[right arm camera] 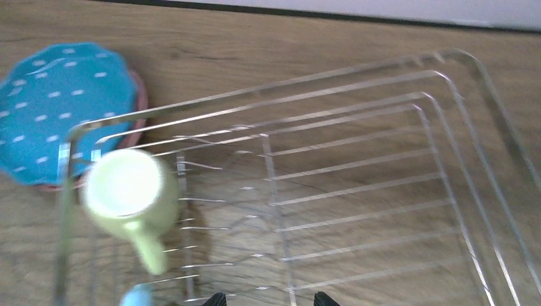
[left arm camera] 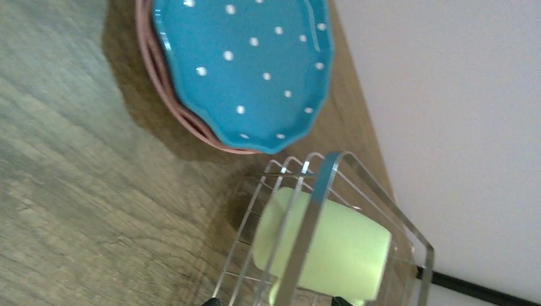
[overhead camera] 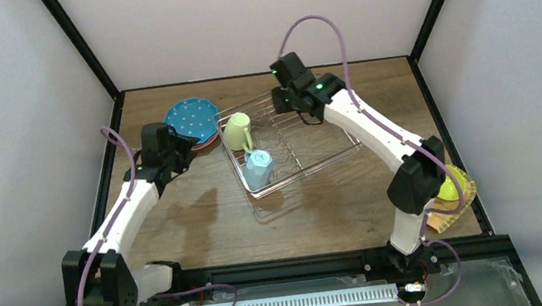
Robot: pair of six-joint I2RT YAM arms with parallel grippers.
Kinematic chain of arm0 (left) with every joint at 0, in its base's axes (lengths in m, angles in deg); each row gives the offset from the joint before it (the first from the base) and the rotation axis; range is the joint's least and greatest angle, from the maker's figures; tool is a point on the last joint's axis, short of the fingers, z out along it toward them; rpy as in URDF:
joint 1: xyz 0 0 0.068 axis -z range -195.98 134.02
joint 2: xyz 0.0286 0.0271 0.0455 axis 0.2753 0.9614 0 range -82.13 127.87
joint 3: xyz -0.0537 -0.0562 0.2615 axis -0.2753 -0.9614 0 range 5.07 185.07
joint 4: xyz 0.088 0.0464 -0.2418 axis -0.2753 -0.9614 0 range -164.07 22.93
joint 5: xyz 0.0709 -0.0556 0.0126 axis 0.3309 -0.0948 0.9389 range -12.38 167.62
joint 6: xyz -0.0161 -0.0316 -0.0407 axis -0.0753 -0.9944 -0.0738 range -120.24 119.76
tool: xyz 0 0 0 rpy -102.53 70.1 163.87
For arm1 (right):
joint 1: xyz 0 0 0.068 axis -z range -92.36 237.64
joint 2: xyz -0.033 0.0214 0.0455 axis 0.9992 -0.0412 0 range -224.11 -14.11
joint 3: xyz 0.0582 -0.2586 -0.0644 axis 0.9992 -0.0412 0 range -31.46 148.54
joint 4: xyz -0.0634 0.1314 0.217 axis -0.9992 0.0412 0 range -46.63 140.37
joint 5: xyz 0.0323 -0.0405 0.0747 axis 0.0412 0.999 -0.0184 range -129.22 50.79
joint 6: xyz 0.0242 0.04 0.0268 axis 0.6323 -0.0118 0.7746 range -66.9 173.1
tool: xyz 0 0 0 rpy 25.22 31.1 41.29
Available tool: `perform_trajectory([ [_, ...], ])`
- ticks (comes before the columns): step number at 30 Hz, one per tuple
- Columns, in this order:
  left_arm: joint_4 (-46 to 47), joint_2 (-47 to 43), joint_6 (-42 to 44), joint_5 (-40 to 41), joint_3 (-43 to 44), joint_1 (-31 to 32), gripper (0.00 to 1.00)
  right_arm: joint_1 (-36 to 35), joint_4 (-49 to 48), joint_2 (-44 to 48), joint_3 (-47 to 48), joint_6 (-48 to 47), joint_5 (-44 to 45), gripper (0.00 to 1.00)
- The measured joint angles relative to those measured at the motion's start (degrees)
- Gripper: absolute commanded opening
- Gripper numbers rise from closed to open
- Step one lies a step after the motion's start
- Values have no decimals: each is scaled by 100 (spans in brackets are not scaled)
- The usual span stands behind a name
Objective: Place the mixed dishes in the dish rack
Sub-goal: Grab the bowl at the corner of the board.
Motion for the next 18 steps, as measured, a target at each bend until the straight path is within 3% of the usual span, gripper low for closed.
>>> perform_trajectory([
  [9,-275,485,-542,92,26,-140,100,678,61,896,-1263,1032,894,95],
  [18,-247,643,-702,-94,26,-140,100,863,916,1657,-2302,2881,1687,99],
])
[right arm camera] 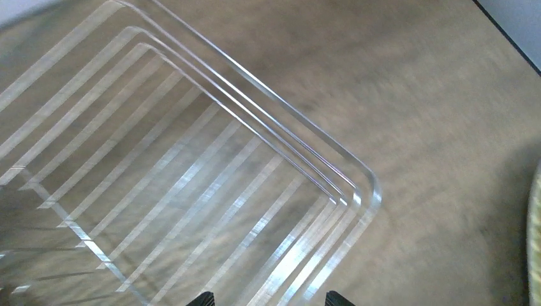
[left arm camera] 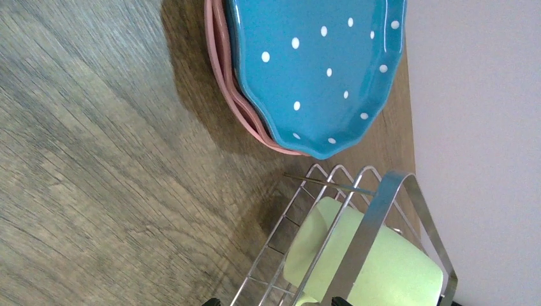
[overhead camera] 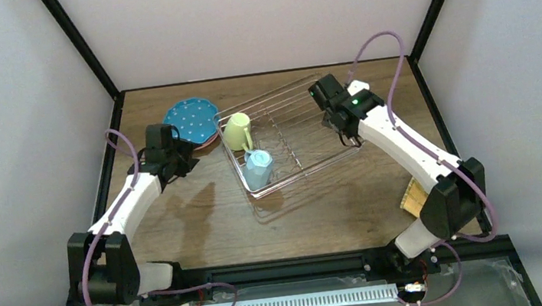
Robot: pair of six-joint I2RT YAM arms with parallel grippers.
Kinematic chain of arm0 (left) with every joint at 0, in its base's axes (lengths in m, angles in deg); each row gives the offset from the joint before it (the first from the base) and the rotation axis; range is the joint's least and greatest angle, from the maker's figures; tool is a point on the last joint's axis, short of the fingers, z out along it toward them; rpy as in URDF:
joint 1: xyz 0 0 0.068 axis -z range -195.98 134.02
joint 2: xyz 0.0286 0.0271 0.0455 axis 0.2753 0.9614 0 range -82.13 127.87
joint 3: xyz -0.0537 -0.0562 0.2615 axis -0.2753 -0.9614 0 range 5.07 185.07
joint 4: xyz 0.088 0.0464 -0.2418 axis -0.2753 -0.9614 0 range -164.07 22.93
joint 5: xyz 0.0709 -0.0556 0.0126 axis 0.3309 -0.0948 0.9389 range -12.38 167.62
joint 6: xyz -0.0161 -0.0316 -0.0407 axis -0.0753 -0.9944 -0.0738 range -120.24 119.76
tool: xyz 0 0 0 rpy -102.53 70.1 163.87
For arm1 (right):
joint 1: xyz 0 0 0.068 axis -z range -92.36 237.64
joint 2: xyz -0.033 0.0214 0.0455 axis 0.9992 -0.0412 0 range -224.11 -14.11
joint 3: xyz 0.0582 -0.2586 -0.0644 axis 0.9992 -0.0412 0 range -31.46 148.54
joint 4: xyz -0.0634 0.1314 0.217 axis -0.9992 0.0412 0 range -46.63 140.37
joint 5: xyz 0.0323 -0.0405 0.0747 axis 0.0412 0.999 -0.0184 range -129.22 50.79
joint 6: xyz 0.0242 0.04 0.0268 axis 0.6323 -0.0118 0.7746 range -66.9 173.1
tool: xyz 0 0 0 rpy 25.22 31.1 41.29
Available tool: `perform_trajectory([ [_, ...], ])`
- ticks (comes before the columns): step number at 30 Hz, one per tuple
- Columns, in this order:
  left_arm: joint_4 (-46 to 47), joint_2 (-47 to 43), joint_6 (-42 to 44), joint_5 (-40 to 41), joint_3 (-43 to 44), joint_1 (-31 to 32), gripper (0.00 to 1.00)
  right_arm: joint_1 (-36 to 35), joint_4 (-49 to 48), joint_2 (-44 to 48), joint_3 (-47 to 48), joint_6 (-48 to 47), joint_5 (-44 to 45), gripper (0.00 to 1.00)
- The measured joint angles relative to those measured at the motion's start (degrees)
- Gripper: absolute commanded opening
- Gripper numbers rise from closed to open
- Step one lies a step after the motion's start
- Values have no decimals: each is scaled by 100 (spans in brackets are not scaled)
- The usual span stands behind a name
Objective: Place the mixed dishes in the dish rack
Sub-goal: Grab the bowl at the corner of the board.
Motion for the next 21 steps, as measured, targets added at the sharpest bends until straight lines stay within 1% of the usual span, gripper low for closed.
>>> perform_trajectory([
  [5,129,0,-7,-151,-7,0,100,81,575,267,-820,1093,28,99],
  [11,243,-168,15,-273,-125,0,100,190,986,1027,-1451,1950,66,99],
  [16,269,-354,92,-323,-179,0,100,636,1078,1392,-1596,2131,199,99],
  [21,271,-450,197,-391,-179,0,100,1414,990,1392,-1775,2037,232,99],
])
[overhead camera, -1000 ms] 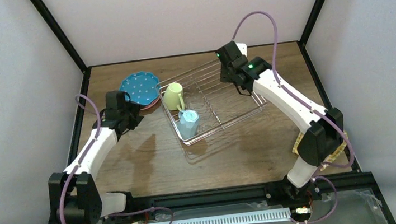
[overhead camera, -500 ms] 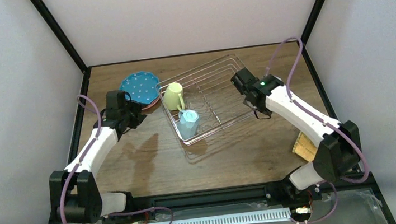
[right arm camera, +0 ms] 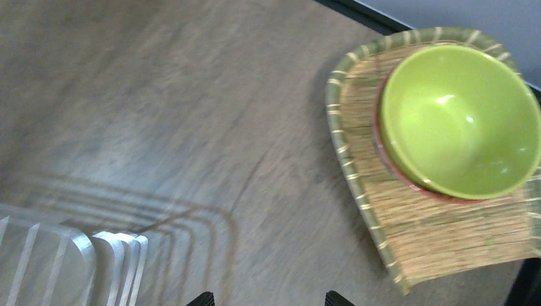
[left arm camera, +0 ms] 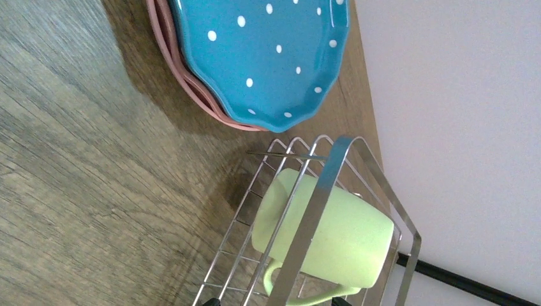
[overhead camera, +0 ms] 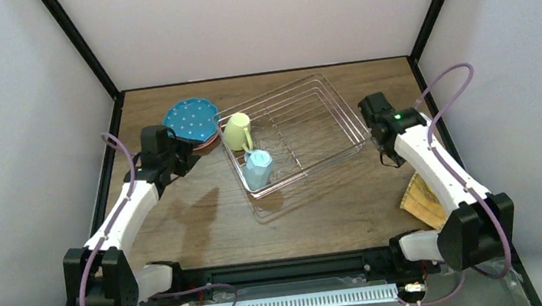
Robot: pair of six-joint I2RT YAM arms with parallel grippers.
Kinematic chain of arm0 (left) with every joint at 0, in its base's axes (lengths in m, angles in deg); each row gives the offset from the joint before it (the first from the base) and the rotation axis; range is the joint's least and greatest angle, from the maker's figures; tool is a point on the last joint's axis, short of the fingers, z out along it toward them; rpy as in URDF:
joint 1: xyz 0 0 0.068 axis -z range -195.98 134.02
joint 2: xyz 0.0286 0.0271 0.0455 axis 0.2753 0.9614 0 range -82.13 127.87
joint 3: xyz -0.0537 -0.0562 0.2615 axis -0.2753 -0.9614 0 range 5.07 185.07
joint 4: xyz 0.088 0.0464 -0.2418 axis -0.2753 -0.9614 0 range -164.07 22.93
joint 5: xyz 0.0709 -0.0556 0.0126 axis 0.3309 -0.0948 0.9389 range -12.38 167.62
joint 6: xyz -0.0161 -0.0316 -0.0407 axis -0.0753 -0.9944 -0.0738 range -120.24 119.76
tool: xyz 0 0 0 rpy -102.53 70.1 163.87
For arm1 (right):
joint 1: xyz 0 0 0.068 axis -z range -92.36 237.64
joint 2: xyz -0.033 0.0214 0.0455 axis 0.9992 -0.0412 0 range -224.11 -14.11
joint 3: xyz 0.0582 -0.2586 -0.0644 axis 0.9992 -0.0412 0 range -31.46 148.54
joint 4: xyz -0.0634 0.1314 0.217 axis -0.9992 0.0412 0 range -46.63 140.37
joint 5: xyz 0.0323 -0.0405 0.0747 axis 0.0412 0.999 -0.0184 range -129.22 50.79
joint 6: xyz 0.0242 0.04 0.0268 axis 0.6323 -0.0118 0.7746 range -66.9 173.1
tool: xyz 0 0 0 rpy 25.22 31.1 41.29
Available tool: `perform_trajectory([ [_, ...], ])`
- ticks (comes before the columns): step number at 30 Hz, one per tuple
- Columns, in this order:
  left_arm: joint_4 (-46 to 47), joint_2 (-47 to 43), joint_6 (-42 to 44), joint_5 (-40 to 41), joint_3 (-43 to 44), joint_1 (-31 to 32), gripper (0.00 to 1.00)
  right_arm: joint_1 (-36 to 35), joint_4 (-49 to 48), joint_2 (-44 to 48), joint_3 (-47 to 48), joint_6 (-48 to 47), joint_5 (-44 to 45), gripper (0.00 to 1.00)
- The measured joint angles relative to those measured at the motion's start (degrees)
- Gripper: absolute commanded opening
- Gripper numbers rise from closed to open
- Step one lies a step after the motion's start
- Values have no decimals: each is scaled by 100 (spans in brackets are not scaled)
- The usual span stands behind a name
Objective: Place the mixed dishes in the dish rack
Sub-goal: Grab the bowl at the corner of the board.
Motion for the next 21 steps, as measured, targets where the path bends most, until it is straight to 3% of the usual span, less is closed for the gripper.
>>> perform_trajectory([
  [6,70,-98,22,-107,0,0,100,835,-323,-4,-507,-334,-162,98],
  [21,313,-140,275,-282,-133,0,100,920,-601,-391,-474,-603,-37,99],
])
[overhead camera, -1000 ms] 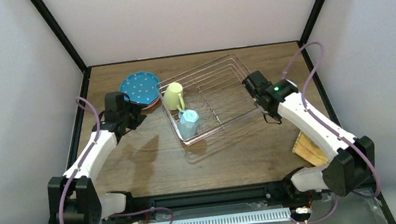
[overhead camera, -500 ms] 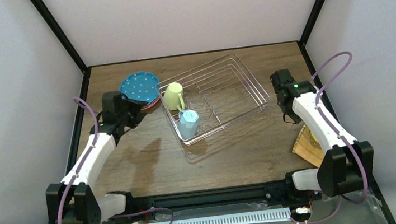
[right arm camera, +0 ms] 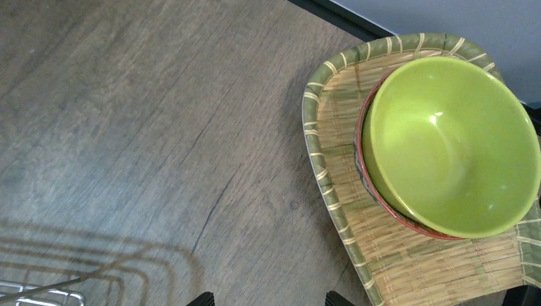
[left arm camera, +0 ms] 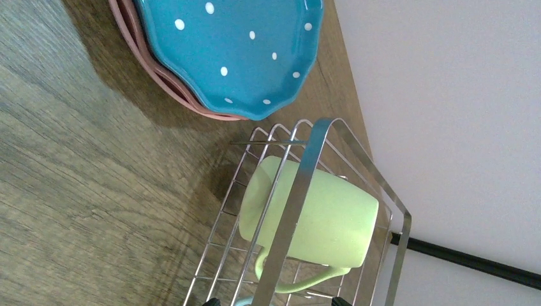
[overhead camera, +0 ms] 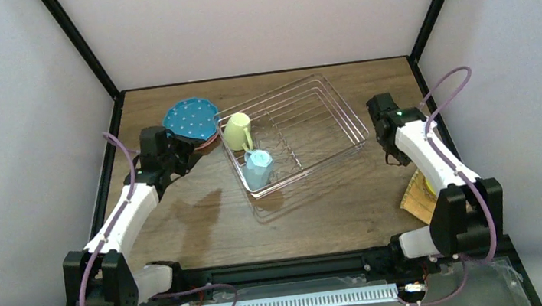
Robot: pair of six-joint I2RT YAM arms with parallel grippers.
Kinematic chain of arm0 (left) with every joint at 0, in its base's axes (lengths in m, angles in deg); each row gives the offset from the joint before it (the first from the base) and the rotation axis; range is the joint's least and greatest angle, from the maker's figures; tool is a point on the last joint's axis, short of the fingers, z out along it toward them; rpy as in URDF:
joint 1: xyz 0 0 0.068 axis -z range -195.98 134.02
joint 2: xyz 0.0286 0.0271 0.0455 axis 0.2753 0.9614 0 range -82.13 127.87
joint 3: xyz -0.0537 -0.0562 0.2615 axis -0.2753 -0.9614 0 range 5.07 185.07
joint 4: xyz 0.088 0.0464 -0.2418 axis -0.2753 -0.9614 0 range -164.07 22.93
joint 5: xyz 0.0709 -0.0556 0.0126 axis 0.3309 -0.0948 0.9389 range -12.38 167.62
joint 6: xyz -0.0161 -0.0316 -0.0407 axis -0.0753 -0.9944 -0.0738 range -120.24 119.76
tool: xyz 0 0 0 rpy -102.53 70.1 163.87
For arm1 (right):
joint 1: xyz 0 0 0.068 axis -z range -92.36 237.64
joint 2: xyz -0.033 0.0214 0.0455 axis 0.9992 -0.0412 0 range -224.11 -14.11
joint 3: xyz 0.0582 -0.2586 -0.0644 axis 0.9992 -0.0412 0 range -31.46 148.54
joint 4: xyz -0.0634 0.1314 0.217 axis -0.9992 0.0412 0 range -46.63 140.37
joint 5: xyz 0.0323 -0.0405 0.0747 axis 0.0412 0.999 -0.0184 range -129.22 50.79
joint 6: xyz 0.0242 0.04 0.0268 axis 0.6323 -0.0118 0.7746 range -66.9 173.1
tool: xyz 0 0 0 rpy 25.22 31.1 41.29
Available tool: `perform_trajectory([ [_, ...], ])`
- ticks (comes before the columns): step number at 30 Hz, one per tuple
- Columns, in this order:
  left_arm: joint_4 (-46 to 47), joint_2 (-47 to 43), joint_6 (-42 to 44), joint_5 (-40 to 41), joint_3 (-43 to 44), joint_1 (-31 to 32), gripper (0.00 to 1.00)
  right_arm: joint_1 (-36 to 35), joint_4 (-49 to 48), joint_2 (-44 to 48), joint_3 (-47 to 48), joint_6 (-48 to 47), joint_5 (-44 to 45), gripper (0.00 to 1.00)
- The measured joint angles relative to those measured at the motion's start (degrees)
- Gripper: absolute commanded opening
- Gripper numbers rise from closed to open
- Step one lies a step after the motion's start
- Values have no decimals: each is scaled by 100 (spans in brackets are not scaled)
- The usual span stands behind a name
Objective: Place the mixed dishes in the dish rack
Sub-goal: Grab the bowl at the corner of the board.
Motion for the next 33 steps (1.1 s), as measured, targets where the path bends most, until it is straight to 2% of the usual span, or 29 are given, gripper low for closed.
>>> perform_trajectory([
  [9,11,0,20,-39,-4,0,100,61,245,-317,61,164,168,99],
  [33,13,35,304,-350,-7,-42,100,1585,4,-4,-72,-238,190,99],
])
